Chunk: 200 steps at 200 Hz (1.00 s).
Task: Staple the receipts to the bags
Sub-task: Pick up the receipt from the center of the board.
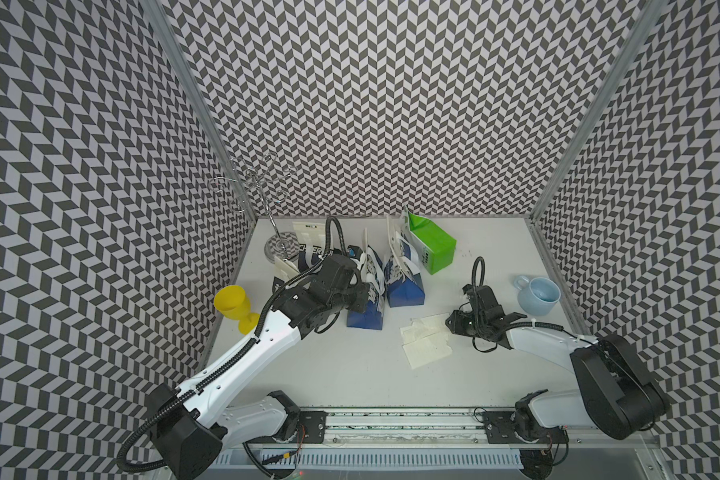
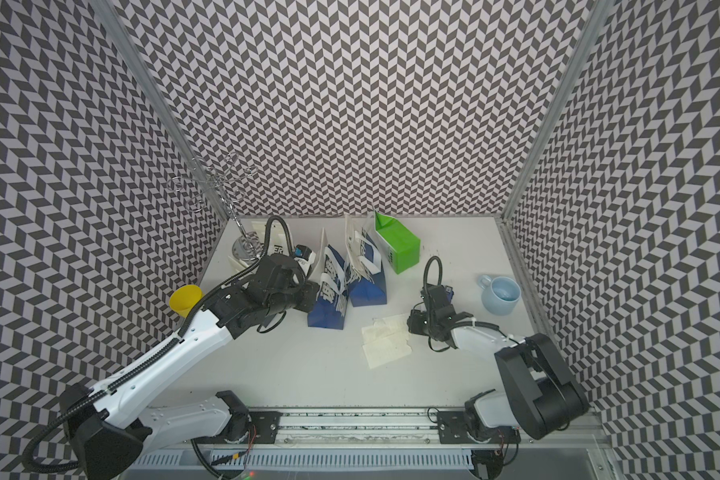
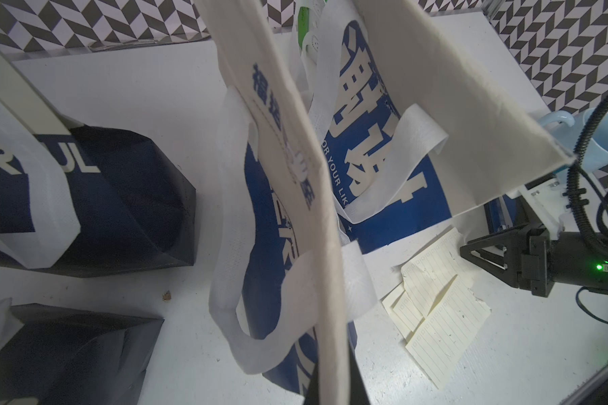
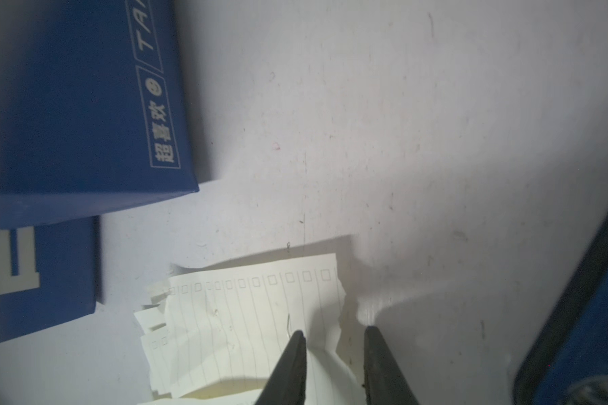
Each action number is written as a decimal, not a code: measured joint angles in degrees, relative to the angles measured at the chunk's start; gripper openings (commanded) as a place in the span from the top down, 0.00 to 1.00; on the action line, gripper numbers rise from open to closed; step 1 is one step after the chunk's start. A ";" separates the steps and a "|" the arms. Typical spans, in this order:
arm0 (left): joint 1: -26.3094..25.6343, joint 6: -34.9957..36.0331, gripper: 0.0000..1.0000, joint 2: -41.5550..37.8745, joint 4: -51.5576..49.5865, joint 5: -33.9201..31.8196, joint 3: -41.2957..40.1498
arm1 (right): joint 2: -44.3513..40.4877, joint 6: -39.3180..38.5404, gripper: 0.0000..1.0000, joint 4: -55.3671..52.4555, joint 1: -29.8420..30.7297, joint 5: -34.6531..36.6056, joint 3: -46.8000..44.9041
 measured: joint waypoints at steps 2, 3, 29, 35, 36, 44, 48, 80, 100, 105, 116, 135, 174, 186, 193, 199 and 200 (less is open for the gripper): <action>0.02 0.00 1.00 0.00 0.02 0.00 0.00 | -0.04 0.04 0.80 -0.11 0.00 -0.11 -0.02; 0.07 0.00 1.00 0.00 0.07 0.04 0.00 | -0.07 -0.02 0.81 -0.13 0.00 -0.13 -0.02; 0.22 0.02 1.00 0.07 0.22 0.42 -0.07 | -1.31 -0.28 0.99 -1.46 0.00 -1.09 -0.87; 0.22 0.02 1.00 0.09 0.31 0.44 -0.07 | -1.53 -0.50 1.00 -1.75 0.00 -1.40 -0.96; 0.24 0.02 1.00 0.11 0.33 0.44 -0.07 | -1.55 -0.74 1.00 -1.75 0.00 -1.46 -0.96; 0.26 0.02 1.00 0.17 0.46 0.50 -0.09 | -1.70 -0.61 1.00 -1.95 0.00 -1.62 -0.96; 0.26 0.02 1.00 0.20 0.50 0.59 -0.09 | -1.75 -0.68 1.00 -2.01 0.00 -1.77 -0.96; 0.85 0.02 1.00 0.26 1.66 1.68 -0.76 | -3.15 -0.81 1.00 -3.04 0.00 -1.77 -0.96; 1.99 0.13 1.00 -0.17 2.86 3.63 -1.55 | -6.49 -0.52 1.00 -4.55 0.00 -0.72 -0.90; 2.56 0.22 1.00 -0.50 3.17 4.44 -1.90 | -7.67 -0.39 1.00 -5.01 0.00 -0.46 -0.79; 3.87 0.50 1.00 -1.29 3.76 6.40 -2.69 | -10.34 -0.13 1.00 -6.16 0.00 0.11 -0.04; 5.46 1.68 1.00 -2.67 4.09 9.01 -3.63 | -15.32 -0.15 1.00 -6.91 0.00 -0.04 2.21; 6.93 4.50 1.00 -3.19 4.04 12.50 -3.98 | -23.50 -1.77 1.00 -6.19 0.02 -5.68 9.22; 7.89 4.85 1.00 -3.50 4.37 13.99 -4.39 | -24.79 -2.82 1.00 -5.75 0.02 -8.94 11.50; 8.79 4.96 1.00 -3.93 4.72 15.15 -4.96 | -25.35 -3.37 1.00 -5.60 0.02 -11.26 12.87; 9.70 4.98 1.00 -4.35 5.01 16.17 -5.49 | -25.70 -3.87 1.00 -5.49 0.02 -13.18 13.97; 9.84 4.96 1.00 -4.39 5.05 16.37 -5.57 | -25.75 -3.91 1.00 -5.49 0.02 -13.42 14.10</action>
